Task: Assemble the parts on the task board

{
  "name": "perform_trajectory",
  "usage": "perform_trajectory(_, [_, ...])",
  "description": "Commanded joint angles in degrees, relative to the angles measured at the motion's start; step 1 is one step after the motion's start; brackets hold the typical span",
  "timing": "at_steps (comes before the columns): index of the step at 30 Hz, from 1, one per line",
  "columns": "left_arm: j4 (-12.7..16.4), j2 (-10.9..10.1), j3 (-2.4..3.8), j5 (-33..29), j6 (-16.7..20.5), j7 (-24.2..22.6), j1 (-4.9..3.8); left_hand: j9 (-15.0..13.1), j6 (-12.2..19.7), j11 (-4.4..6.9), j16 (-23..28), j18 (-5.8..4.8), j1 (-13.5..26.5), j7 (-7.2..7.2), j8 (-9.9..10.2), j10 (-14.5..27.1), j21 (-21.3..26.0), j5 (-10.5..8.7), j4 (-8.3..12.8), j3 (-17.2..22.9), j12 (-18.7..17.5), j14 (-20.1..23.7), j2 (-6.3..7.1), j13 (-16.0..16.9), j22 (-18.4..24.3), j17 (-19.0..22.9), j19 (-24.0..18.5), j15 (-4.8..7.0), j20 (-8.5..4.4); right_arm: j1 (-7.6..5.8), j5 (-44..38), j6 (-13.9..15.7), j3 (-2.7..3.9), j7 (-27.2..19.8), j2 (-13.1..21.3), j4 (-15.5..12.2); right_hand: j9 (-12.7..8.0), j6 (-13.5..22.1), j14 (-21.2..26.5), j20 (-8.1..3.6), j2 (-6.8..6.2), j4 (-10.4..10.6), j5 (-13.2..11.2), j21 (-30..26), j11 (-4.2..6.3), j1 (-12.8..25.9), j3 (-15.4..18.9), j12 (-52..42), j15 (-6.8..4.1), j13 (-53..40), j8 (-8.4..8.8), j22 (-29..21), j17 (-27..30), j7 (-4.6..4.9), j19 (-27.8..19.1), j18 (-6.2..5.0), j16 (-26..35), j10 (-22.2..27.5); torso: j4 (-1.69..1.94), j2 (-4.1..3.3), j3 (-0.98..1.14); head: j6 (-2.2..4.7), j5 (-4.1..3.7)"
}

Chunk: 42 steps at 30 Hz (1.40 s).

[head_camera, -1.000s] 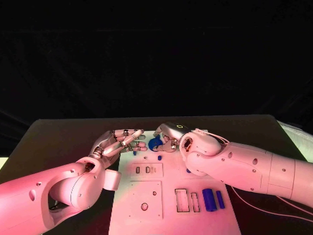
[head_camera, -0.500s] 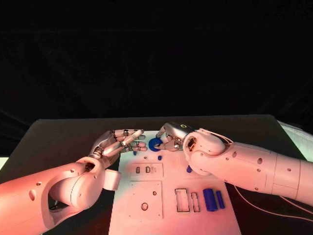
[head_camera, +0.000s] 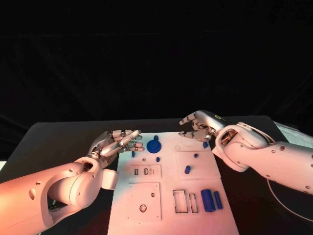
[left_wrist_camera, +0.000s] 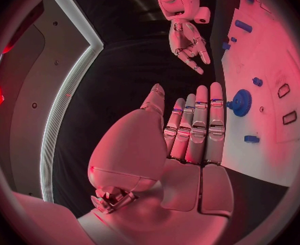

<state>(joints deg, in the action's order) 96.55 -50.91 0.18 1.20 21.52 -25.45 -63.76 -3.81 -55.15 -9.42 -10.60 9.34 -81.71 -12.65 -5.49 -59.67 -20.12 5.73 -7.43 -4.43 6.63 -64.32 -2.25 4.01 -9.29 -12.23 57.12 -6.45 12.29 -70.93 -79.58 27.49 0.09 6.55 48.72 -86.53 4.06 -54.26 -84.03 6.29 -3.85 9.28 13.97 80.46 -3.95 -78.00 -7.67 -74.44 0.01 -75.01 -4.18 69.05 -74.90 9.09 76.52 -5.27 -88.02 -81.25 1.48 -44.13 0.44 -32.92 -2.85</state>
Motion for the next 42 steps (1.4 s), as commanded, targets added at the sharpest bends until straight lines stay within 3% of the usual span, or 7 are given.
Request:
perform_trajectory(1, [-0.5,0.2,0.04,0.0,-1.4,-0.3,-0.04,0.1,0.1,-0.25,0.3,0.99,-0.4,-0.29,0.3,0.1,0.3,0.06,0.3,-0.1,-0.3,0.2,-0.31,-0.1,0.1,-0.1,-0.2,-0.1,0.18,-0.17,7.9,-2.0,-0.06,-10.2,2.2,0.2,0.1,-0.7,-5.2,-0.19,-0.01,-0.8,-0.3,0.3,0.02,-0.9,-0.1,-0.2,-0.19,-1.8,0.06,0.4,-11.5,-0.05,0.5,0.91,-0.5,-0.4,-0.96,0.62,0.23,0.02,0.11])
perform_trajectory(4, [-0.9,0.5,0.04,0.0,-1.6,-0.3,0.0,0.1,0.1,-0.25,0.3,0.99,-0.4,-0.29,0.3,0.1,0.3,0.06,0.3,-0.1,-0.3,0.2,-0.31,-0.1,0.1,-0.1,-0.2,-0.1,0.18,-0.21,9.2,-3.3,-0.15,-13.2,4.4,0.4,0.0,-1.0,-5.2,-0.23,-0.05,-1.7,-1.2,0.4,0.06,-1.8,-0.3,-0.3,-0.22,-1.9,0.09,0.6,-11.6,-0.07,0.6,0.96,-0.5,-0.5,-1.15,0.76,0.45,-0.02,-0.37])
perform_trajectory(8, [-1.3,0.7,0.03,0.0,-1.7,-0.3,0.08,0.1,0.1,-0.25,0.4,0.99,-0.4,-0.29,0.4,0.2,0.3,0.07,0.4,0.0,-0.3,0.2,-0.35,-0.1,0.1,-0.1,-0.2,-0.1,0.18,-0.04,8.8,-4.5,-0.33,-15.1,6.0,1.6,0.0,-1.1,-5.2,-0.24,-0.35,-2.5,-1.4,0.3,0.07,-2.6,-0.3,0.1,-0.23,-1.6,0.22,0.4,-11.4,-0.06,0.5,0.92,-0.4,-0.2,-1.4,1.01,0.6,-0.19,-0.02])
perform_trajectory(14, [-1.7,1.0,0.02,0.0,-2.0,-0.2,0.2,0.1,0.1,-0.26,0.4,0.99,-0.5,-0.29,0.4,0.2,0.3,0.08,0.5,0.0,-0.3,0.2,-0.39,-0.1,0.1,-0.1,-0.2,-0.1,0.19,0.71,7.5,-6.1,-0.5,-15.8,6.4,4.8,-0.1,-0.7,-5.1,-0.22,-0.81,-2.9,-1.7,0.2,0.0,-2.8,-0.1,0.6,-0.19,-1.3,0.44,0.2,-11.2,0.01,0.3,0.88,-0.3,0.0,-1.43,1.09,0.85,-0.45,-0.2])
perform_trajectory(17, [-1.8,1.0,0.02,0.0,-2.1,-0.2,0.25,0.1,0.1,-0.26,0.4,0.99,-0.5,-0.29,0.4,0.2,0.3,0.08,0.5,0.0,-0.3,0.2,-0.39,-0.1,0.1,-0.1,-0.2,-0.1,0.19,1.27,6.9,-6.8,-0.54,-15.9,6.2,6.5,-0.2,-0.4,-5.1,-0.2,-1.06,-3.1,-1.9,0.2,-0.05,-2.8,0.1,0.8,-0.15,-1.2,0.55,0.1,-11.1,0.07,0.2,0.85,-0.3,0.1,-1.39,1.05,0.76,-0.54,-0.32])
perform_trajectory(23, [-2.1,1.1,0.01,0.0,-2.1,-0.2,0.33,0.1,0.1,-0.26,0.4,0.99,-0.5,-0.29,0.4,0.2,0.3,0.08,0.5,0.0,-0.3,0.2,-0.39,-0.1,0.1,-0.1,-0.2,-0.1,0.19,2.09,6.3,-8.6,-0.57,-15.9,5.4,8.9,-0.2,0.0,-5.1,-0.16,-1.33,-3.1,-2.2,0.1,-0.11,-2.6,0.5,0.9,-0.1,-1.1,0.62,-0.1,-11.0,0.12,0.0,0.81,-0.2,0.2,-1.46,1.03,0.79,-0.72,-0.31])
perform_trajectory(42, [-2.4,1.3,0.01,0.0,-2.1,-0.2,0.4,0.1,0.1,-0.26,0.5,0.99,-0.6,-0.3,0.4,0.2,0.3,0.08,0.6,0.0,-0.4,0.2,-0.45,-0.1,0.1,-0.1,-0.2,-0.11,0.19,2.94,4.5,-11.6,-0.64,-14.6,2.8,13.1,-0.2,0.0,-5.1,-0.11,-0.83,-3.9,-2.5,-0.1,-0.11,-3.6,0.3,1.0,-0.08,-1.1,0.41,-0.3,-11.0,0.14,-0.1,0.76,-0.2,0.3,-1.32,1.12,0.7,-1.19,-0.43])
